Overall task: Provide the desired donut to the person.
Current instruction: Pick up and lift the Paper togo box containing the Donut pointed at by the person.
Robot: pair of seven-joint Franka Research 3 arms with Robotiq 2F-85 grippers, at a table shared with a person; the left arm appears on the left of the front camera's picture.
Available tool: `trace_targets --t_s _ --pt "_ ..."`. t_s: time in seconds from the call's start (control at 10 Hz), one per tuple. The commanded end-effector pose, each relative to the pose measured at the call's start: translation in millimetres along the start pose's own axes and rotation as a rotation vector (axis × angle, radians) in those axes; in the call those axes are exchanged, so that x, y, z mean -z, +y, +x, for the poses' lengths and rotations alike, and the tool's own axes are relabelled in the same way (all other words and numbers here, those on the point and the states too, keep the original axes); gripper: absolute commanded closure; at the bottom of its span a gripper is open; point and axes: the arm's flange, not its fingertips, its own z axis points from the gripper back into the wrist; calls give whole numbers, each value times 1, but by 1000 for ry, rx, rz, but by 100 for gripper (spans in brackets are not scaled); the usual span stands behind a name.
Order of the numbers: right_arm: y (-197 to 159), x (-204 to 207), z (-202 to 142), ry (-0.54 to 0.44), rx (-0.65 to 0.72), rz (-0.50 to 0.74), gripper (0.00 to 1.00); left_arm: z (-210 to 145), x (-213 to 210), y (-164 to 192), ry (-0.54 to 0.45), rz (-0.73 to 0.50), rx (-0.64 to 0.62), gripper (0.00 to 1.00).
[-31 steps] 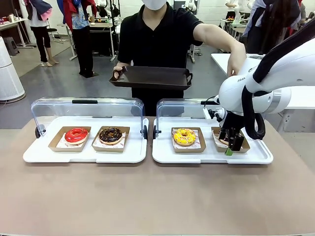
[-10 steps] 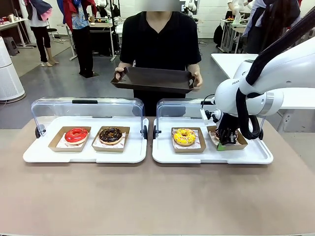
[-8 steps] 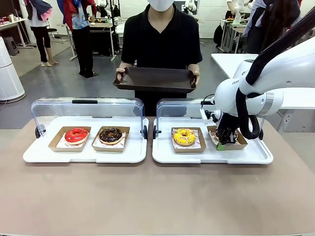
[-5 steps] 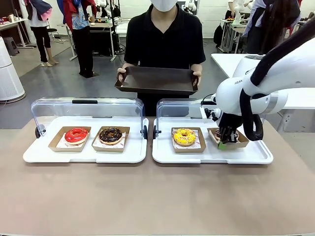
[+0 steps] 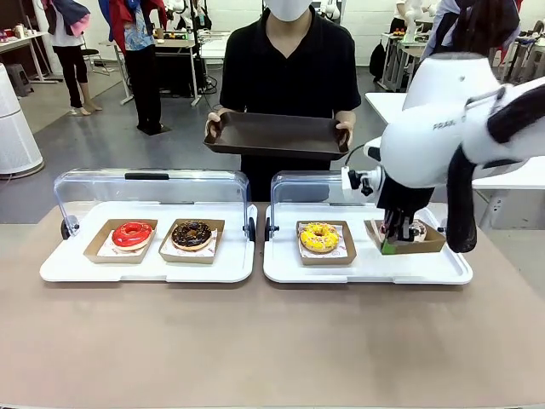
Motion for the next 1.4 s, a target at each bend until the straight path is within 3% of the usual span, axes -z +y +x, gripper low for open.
trace_targets --t_s 0.0,0.4,0.6,0.9,1.0,1.3 --pt "27 -43 5 12 -6 -67 100 0 -2 -1 -5 0 3 0" --pt "62 -135 41 39 -60 -131 100 0 -2 -1 -5 0 3 0" --pt "62 -163 60 49 -43 -161 100 0 -2 -1 -5 0 3 0" --pt "48 -172 69 25 -41 -130 100 0 -2 -1 -5 0 3 0" --pt "62 -176 62 13 -63 -154 100 0 -2 -1 -5 0 3 0" --pt "62 -176 62 13 -63 -154 100 0 -2 -1 -5 0 3 0"
